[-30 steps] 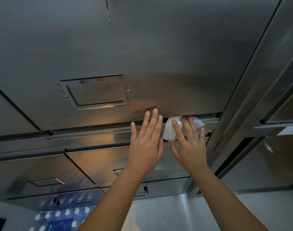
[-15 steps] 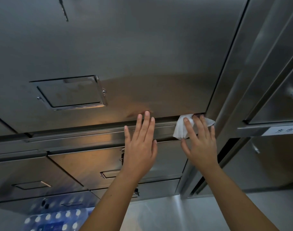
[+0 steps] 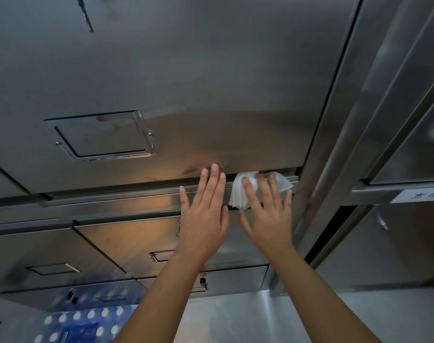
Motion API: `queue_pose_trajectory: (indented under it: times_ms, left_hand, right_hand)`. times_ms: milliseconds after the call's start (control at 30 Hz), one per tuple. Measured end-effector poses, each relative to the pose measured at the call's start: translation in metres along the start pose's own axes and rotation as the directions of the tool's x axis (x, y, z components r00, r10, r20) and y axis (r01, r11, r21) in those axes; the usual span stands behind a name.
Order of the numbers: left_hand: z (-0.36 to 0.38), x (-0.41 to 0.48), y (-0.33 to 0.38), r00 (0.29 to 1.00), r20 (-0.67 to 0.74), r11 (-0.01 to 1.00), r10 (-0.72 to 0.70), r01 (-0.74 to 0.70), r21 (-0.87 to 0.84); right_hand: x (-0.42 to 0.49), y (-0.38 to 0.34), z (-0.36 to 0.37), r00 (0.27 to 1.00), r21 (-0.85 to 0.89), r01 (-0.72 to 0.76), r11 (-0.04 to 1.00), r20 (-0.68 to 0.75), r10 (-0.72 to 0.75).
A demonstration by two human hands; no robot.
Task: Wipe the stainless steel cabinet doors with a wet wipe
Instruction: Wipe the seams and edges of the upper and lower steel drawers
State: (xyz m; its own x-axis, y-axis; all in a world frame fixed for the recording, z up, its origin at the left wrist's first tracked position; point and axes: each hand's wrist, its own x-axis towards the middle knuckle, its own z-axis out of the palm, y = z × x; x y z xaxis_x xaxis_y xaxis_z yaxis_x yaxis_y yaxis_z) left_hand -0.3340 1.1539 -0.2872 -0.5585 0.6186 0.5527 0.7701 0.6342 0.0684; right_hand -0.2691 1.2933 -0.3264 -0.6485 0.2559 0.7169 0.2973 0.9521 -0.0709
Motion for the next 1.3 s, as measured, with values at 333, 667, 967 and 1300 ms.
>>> queue_pose_trajectory:
  times_ms: [333,667,967,1300]
  left_hand:
    - [0.000,0.000,0.000,1.000,0.002,0.999,0.008,-0.009,0.042]
    - [-0.004,0.000,-0.005,0.999,0.005,0.998,0.035,-0.035,0.053]
    - [-0.006,-0.004,-0.003,0.999,0.007,0.999,0.032,-0.032,0.011]
    - [-0.018,-0.015,-0.020,1.000,0.012,1.000,-0.010,0.010,-0.013]
  right_hand:
    - [-0.002,0.011,-0.002,0.996,0.005,-0.082,0.997,-0.024,0.082]
    - [-0.004,0.034,0.000,0.996,-0.066,0.063,0.996,-0.060,-0.067]
    - [0.000,0.003,-0.003,0.991,-0.023,-0.137,0.990,0.004,0.137]
    - [0.007,0.004,-0.002,0.996,-0.076,-0.020,0.997,-0.087,0.013]
